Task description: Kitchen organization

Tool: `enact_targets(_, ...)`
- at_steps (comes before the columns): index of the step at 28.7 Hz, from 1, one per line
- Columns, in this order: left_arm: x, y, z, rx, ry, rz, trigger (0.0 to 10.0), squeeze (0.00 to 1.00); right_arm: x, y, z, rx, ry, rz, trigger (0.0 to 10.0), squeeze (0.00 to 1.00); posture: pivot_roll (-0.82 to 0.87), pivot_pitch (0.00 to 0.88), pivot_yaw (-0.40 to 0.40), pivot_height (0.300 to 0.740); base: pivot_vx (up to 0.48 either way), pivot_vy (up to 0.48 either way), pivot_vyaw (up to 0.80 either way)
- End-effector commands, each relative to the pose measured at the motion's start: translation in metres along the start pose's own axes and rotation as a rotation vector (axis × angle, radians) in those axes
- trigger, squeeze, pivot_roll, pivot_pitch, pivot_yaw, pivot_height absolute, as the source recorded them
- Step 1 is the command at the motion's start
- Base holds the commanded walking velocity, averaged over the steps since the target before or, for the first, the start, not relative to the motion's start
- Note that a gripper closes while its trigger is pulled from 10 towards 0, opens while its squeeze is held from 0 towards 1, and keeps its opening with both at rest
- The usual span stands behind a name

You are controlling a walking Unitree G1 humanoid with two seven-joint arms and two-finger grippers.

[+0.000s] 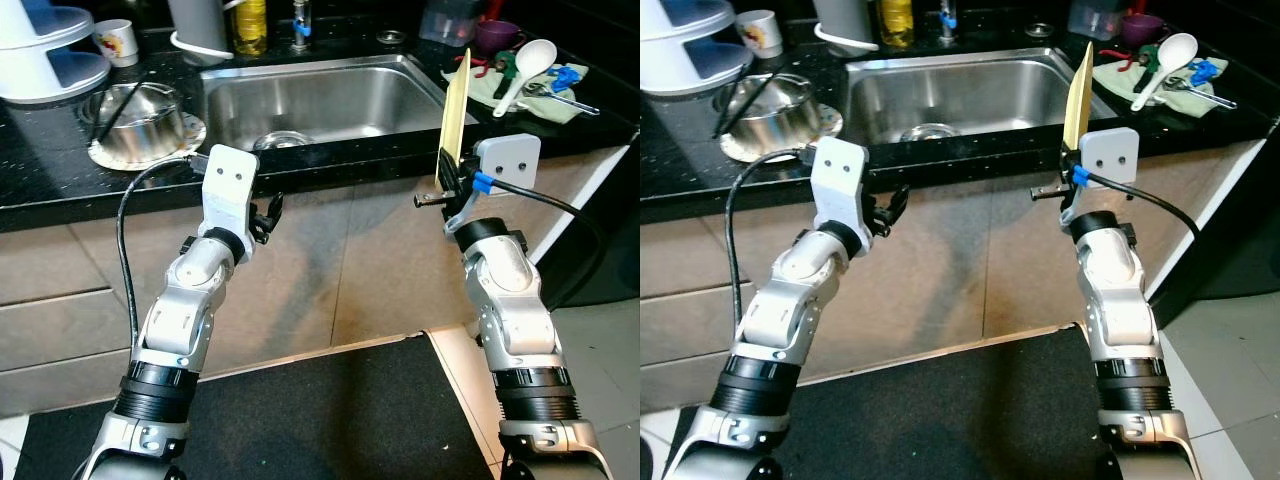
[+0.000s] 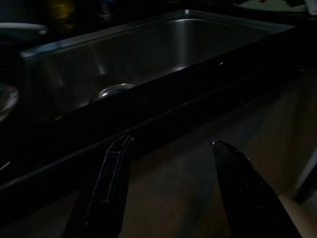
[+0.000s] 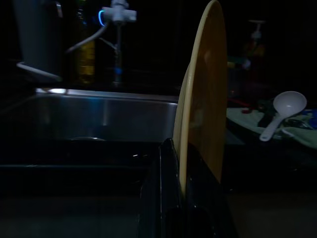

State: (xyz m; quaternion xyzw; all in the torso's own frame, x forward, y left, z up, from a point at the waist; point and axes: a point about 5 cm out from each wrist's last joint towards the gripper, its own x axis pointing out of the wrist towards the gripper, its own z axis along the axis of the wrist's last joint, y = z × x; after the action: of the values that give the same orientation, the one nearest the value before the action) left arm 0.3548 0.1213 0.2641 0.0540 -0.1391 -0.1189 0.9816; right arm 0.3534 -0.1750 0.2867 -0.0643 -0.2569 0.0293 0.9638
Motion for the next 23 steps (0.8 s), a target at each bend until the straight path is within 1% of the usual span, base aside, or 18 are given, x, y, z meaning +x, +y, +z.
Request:
enact_targets(1,-0.0003,0.0025,0.0024,0.003,-0.015,-0.002,10.0,0.00,0.0021,-0.0001,0.0038,-0.022,-0.025,0.004,10.0,0.00,-0.10,0.203,0.003,0.740,0.375,0.000,0.00)
enact_targets(16,0.0004,0.0019,0.0066,0.002,-0.029,-0.014,10.0,0.00,0.0025,-0.0004,0.0052,-0.024,-0.035,-0.002,10.0,0.00,-0.10,0.200,0.008,0.740,0.378,0.000,0.00)
enact_targets(23,0.0020,-0.0023,0.0069,0.010,-0.028,-0.040,10.0,0.00,0.0019,-0.0038,0.0058,-0.029,-0.042,-0.015,10.0,0.00,-0.10,0.196,0.015,0.740,0.379,0.000,0.00)
